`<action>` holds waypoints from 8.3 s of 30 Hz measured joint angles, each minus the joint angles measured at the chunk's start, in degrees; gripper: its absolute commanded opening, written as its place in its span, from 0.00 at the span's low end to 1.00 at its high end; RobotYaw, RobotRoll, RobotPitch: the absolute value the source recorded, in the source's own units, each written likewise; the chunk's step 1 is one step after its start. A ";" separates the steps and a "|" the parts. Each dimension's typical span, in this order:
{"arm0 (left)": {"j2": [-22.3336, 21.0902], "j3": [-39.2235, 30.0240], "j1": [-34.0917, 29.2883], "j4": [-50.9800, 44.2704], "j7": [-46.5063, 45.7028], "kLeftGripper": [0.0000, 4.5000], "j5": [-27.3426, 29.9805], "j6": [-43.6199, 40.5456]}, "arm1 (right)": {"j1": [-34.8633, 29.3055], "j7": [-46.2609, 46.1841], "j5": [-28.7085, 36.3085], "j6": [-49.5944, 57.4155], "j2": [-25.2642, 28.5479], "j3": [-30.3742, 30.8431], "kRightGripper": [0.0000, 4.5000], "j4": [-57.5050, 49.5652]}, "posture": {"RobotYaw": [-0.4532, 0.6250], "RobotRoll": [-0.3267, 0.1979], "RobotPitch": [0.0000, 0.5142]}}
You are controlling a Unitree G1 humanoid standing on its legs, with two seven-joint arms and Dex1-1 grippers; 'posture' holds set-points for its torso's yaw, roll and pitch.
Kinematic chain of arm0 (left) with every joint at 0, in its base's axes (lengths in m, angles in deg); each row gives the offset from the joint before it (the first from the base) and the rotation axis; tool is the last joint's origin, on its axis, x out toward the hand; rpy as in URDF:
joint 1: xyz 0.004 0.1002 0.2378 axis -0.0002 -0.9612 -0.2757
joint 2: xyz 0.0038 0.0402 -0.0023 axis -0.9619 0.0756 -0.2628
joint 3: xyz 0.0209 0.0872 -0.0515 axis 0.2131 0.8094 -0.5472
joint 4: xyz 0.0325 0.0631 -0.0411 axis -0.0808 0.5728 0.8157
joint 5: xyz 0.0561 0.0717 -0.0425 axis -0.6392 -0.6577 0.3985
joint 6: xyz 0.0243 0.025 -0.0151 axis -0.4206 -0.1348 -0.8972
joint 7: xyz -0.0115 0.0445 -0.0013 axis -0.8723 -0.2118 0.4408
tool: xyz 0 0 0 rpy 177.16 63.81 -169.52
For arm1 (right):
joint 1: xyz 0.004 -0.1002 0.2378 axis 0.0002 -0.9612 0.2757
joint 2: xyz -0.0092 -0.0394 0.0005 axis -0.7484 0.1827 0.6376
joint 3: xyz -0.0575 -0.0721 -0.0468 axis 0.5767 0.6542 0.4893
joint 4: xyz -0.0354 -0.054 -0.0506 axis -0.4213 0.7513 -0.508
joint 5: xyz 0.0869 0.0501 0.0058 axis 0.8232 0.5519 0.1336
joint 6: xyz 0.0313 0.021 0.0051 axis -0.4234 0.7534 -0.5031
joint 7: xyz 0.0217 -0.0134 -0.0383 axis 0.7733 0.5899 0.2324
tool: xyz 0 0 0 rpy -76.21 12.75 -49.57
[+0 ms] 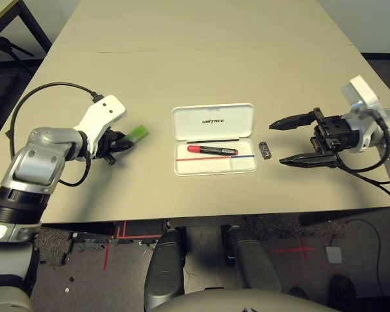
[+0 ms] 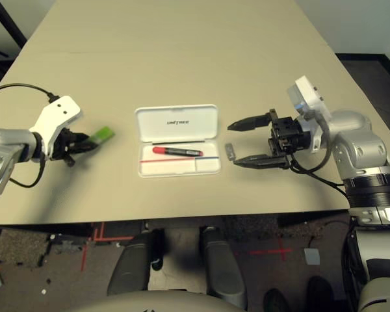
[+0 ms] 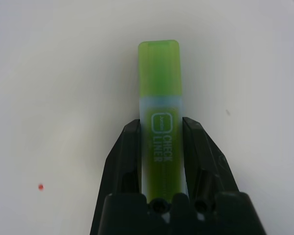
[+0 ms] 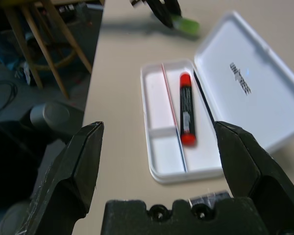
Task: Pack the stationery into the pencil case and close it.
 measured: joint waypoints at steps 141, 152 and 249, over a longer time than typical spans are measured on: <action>1.27 -1.57 2.16 -12.69 17.84 1.00 17.10 9.23 | -9.56 -66.47 -8.15 63.54 -18.07 -7.52 0.06 -35.06 | 0.47 0.62 0.43; 1.26 -1.57 2.00 -12.22 17.65 1.00 17.05 10.39 | -10.49 -59.45 -8.02 58.69 -9.55 -6.21 0.06 -37.20 | 0.44 0.62 0.42; 7.54 3.44 20.19 24.94 -0.79 0.01 -3.81 12.71 | -2.54 0.04 2.91 0.74 5.42 8.05 1.00 -7.02 | 0.43 0.62 0.36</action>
